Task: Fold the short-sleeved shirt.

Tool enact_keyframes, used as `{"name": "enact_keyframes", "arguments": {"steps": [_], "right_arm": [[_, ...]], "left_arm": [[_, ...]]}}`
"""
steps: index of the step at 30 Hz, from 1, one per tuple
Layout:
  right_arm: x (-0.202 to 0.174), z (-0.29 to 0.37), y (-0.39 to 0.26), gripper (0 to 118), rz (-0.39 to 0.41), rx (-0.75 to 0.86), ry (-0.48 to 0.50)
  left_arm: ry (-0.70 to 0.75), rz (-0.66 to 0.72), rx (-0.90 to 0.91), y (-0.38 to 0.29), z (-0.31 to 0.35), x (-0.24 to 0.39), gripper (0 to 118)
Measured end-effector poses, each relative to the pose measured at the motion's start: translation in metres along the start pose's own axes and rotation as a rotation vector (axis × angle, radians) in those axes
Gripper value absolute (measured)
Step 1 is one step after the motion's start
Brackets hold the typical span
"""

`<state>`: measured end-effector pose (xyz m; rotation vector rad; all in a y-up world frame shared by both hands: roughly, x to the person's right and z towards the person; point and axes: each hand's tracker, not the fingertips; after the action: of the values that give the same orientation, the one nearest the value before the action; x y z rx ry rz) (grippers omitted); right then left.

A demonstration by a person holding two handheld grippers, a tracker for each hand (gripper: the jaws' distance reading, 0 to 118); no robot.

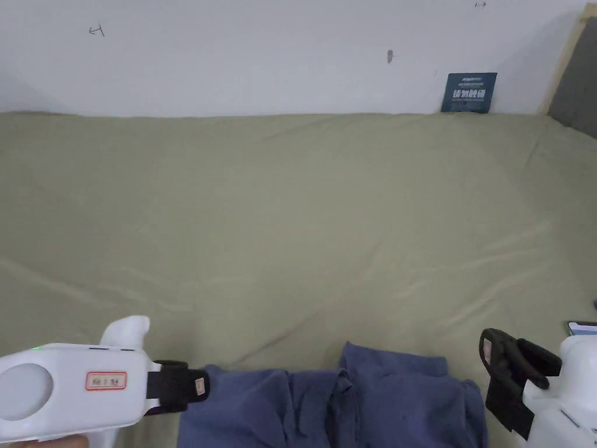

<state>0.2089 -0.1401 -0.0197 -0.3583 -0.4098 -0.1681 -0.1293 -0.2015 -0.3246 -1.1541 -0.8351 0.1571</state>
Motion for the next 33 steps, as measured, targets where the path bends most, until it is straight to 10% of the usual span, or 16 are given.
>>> {"name": "enact_keyframes", "arguments": {"steps": [5,8,16,20,33], "right_arm": [[-0.014,-0.008,0.001,2,0.005,-0.023,0.018],[-0.020,-0.009,0.002,2,-0.003,-0.032,0.043],[-0.027,-0.012,0.005,2,0.000,-0.056,0.066],[-0.023,-0.012,0.008,2,-0.023,-0.056,0.071],[-0.011,-0.006,0.026,2,-0.008,-0.003,0.079]], "left_arm": [[-0.137,0.170,-0.056,-0.008,-0.013,-0.054,7],[-0.199,0.142,-0.109,-0.015,-0.037,-0.062,118],[-0.431,0.284,-0.143,-0.011,-0.090,-0.077,112],[-0.276,0.295,-0.170,-0.014,-0.111,-0.074,20],[-0.067,0.358,0.155,0.000,0.037,-0.107,11]]}}
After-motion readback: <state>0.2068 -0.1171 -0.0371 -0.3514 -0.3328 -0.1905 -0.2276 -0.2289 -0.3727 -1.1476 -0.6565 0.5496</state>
